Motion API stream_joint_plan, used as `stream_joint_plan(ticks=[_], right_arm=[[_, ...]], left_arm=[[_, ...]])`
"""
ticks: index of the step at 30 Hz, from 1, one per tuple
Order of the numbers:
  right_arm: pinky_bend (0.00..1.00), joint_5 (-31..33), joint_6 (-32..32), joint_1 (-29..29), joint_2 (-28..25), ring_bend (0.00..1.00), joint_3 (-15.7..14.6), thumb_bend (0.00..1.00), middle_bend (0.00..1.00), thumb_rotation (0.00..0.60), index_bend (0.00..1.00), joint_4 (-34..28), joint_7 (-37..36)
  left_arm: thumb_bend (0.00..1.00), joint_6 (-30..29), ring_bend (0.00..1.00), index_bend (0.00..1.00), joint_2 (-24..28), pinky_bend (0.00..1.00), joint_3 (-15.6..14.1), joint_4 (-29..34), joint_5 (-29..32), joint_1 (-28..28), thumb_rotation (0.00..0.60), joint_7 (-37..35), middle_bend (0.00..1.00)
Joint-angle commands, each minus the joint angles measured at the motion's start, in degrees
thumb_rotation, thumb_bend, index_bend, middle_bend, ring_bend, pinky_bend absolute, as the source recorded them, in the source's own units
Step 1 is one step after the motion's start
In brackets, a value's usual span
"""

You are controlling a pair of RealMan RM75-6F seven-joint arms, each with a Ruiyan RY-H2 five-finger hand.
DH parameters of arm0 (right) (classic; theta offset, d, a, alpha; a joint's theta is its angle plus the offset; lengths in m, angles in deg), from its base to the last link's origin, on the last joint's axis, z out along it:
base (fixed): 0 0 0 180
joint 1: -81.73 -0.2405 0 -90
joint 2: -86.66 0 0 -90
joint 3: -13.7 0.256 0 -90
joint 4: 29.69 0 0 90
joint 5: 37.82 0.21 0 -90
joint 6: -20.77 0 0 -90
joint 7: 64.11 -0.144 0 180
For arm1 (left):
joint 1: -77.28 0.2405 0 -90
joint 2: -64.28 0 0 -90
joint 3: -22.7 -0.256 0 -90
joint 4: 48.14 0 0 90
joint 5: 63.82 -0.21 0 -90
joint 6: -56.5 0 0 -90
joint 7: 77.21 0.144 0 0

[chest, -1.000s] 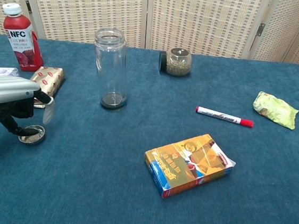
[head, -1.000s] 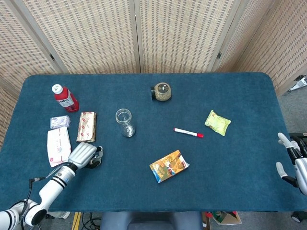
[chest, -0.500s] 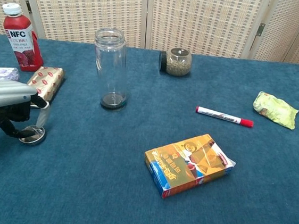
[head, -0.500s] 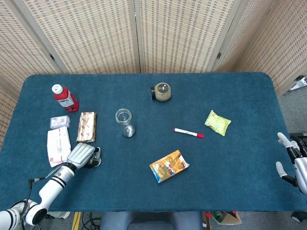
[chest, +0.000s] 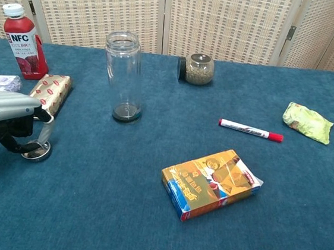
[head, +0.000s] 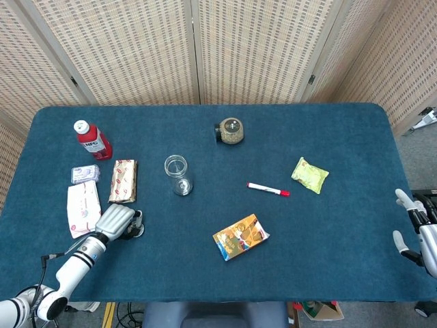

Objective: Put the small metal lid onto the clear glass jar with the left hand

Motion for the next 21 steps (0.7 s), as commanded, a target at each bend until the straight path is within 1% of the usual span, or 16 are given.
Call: stream_joint_plan(ticks=[1, 13, 18, 21], right_arm=[[0.13, 0.02, -0.02, 0.0, 0.02, 0.07, 0.01, 0.42, 0.24, 0.6, 0.05, -0.01, 0.03], [0.13, -0.01, -0.13, -0.11, 0.06, 0.07, 0.12, 0.42, 0.24, 0.6, 0.05, -0.18, 0.28], [0.13, -0.05, 0.07, -0.04, 0.04, 0.07, 0.17, 0.42, 0.24, 0.6, 0.05, -0.3, 0.37], [0.13, -0.08, 0.03, -0.08, 0.02, 0.07, 0.18, 0.42, 0.24, 0.6, 0.05, -0.31, 0.4]], left_arm=[[0.44, -0.06, 0.98, 0.59, 0.07, 1.0, -0.1, 0.03, -0.03, 0.0, 0.6, -0.03, 1.0], [0.44, -1.17, 0.98, 0.62, 1.44, 1.0, -0.3, 1.76, -0.29, 0.17, 0.6, -0.02, 1.0], [0.43, -1.66, 0.98, 0.62, 3.81, 1.0, 0.29, 4.91, -0.39, -0.2, 0.6, 0.18, 1.0], [0.43, -2.31, 0.98, 0.62, 6.05, 1.0, 1.13, 7.85, -0.46, -0.56, 0.6, 0.39, 1.0]])
